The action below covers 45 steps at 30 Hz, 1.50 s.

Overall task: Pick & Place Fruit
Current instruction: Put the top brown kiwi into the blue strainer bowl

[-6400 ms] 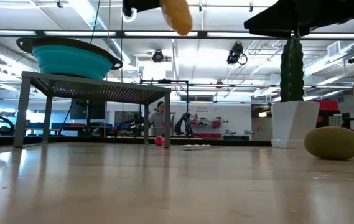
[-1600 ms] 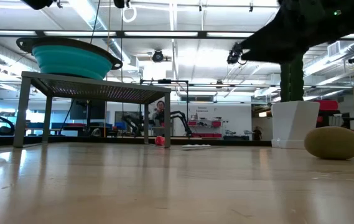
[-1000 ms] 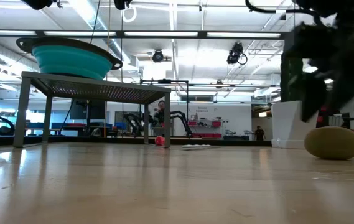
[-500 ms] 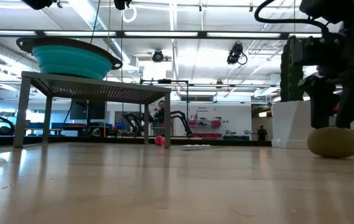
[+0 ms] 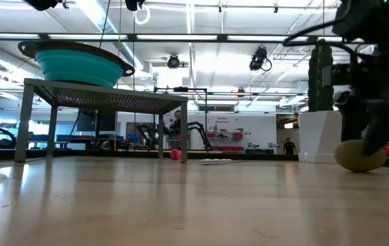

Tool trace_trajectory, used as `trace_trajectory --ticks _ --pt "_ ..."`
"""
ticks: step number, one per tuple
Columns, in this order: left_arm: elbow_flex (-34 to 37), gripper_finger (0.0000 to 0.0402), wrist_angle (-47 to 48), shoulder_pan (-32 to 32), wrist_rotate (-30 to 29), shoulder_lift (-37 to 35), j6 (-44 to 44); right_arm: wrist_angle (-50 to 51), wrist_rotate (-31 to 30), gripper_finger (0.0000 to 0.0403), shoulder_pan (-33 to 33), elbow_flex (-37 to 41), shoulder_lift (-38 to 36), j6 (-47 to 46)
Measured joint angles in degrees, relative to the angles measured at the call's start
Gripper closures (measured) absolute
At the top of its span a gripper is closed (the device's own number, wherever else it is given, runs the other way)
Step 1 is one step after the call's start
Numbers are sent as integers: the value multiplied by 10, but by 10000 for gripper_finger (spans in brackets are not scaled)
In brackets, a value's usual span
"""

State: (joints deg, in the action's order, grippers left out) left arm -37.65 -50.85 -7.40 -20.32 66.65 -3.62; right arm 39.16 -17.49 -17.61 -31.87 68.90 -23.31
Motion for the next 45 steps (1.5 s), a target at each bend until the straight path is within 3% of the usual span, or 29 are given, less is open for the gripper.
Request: trace_trajectory --ticks 13,24,31,38,45 --pt "0 29 4 0 -24 0 -3 -38 -21 68 12 37 0 13" --pt "0 29 4 0 -28 0 -3 -60 -38 173 12 37 0 15" --pt "0 29 4 0 -28 0 -19 -56 -33 179 12 30 0 17" --pt "0 29 4 -3 -25 0 -72 -48 -31 177 9 -40 0 17" --pt "-6 29 -34 -41 -30 33 -214 -47 47 176 -5 -116 -20 47"
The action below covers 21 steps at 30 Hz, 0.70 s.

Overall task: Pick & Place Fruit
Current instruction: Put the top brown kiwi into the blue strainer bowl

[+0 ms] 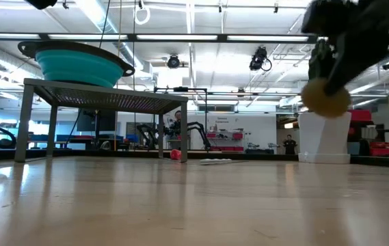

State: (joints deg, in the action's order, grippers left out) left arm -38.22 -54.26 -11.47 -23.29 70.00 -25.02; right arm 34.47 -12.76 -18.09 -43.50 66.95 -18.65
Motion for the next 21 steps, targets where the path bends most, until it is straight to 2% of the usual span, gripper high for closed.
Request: trace_trajectory --ticks 5,12,17,21 --pt "-40 29 -5 -37 4 64 -139 -1 2 172 -1 -49 -19 42" --pt "-146 29 11 -51 3 211 -334 -27 -40 171 -1 -102 -56 97" --pt "-231 29 20 -51 -10 304 -401 -53 -68 171 -1 -114 -93 106" --pt "-289 29 62 -50 -14 352 -412 -72 -98 171 -1 -115 -125 107"
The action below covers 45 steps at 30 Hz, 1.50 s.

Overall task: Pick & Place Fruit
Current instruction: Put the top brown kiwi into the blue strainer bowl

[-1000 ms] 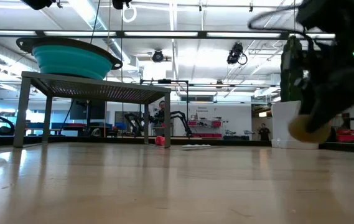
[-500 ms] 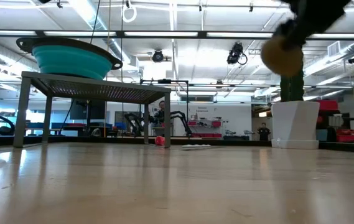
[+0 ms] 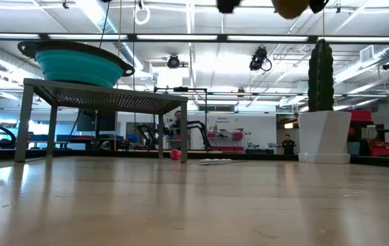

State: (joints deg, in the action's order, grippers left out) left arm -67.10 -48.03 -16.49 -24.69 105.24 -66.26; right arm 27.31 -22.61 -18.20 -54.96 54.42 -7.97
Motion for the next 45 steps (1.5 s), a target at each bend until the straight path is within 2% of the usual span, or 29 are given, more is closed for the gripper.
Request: trace_trajectory --ticks 4,9,13,27,38,45 --pt "-39 29 2 8 -9 34 0 -28 -7 171 0 0 -13 0" --pt "-51 29 2 12 -37 45 -12 -62 40 170 0 11 -5 -1" --pt "-52 28 -13 12 -70 46 -14 -75 51 170 0 24 -1 -1" --pt "-52 2 -29 13 -30 45 1 -126 46 170 0 28 4 12" --pt "-52 2 -33 13 -46 45 -12 -149 51 170 0 28 21 -1" --pt "-51 2 -26 15 -91 46 -20 -167 79 170 0 28 35 -1"
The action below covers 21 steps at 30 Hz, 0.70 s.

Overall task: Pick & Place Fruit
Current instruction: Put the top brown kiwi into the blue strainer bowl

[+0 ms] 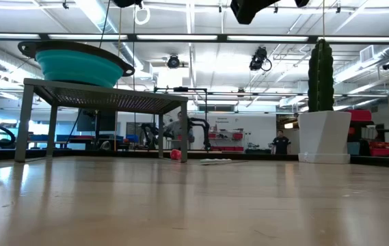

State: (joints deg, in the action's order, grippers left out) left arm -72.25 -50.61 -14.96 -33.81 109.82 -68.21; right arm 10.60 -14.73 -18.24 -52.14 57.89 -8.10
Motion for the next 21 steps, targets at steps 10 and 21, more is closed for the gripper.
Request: trace_trajectory --ticks 10,21 --pt "0 17 -4 -10 20 0 -37 8 -19 170 0 0 0 0" --pt "0 20 -5 -11 20 0 -49 9 -17 170 0 0 0 -4"
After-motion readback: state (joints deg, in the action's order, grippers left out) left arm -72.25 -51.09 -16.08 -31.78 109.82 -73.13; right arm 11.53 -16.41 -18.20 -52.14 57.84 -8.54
